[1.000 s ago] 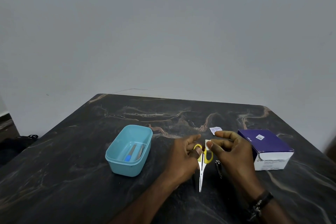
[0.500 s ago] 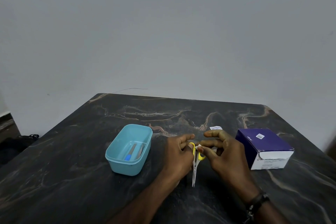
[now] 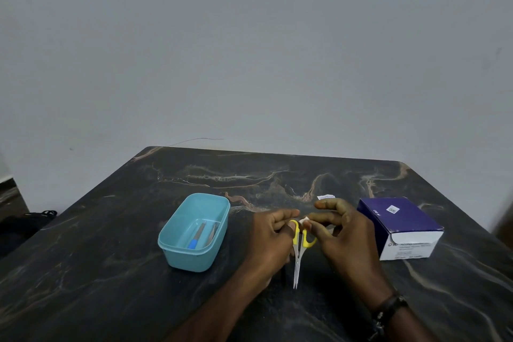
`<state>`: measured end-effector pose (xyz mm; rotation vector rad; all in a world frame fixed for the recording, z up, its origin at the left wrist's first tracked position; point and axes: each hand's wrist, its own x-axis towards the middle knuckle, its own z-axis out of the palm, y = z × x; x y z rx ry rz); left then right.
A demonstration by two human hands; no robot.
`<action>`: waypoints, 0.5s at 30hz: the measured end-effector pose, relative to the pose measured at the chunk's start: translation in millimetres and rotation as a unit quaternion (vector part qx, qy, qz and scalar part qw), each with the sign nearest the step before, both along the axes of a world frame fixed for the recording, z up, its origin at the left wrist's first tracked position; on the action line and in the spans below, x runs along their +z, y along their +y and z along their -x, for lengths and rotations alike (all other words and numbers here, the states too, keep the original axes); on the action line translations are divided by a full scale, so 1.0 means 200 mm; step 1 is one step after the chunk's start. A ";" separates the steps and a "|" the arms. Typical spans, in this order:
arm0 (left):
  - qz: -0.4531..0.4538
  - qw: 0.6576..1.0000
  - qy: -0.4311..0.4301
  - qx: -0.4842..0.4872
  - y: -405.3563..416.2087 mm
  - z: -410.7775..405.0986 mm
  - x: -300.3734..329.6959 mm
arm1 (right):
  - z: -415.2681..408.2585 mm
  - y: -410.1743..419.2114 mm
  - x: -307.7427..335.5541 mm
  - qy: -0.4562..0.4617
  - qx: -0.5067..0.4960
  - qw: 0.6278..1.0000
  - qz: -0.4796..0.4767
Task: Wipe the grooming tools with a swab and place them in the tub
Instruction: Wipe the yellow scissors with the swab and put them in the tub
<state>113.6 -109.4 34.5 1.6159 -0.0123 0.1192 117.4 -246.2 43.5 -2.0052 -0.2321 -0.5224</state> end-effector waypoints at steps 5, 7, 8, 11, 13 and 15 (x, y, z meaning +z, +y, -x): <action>0.035 0.999 0.001 -0.029 0.00 0.00 -0.01 | -0.02 -0.01 -0.01 0.009 -0.031 0.999 -0.035; 0.042 0.998 0.004 -0.045 0.00 -0.01 -0.02 | -0.02 -0.01 -0.02 0.019 -0.035 0.998 -0.048; 0.044 0.998 0.007 -0.055 0.01 -0.01 -0.03 | -0.02 -0.01 -0.02 0.022 -0.035 0.998 -0.052; 0.043 0.996 0.012 -0.071 0.01 -0.01 -0.04 | -0.02 -0.01 -0.03 0.025 -0.030 0.998 -0.050; 0.050 0.996 0.015 -0.075 0.01 -0.01 -0.04 | -0.02 0.00 -0.03 0.021 -0.027 0.997 -0.063; 0.061 0.995 0.018 -0.079 0.02 -0.01 -0.02 | -0.02 0.00 -0.04 0.015 -0.023 0.996 -0.089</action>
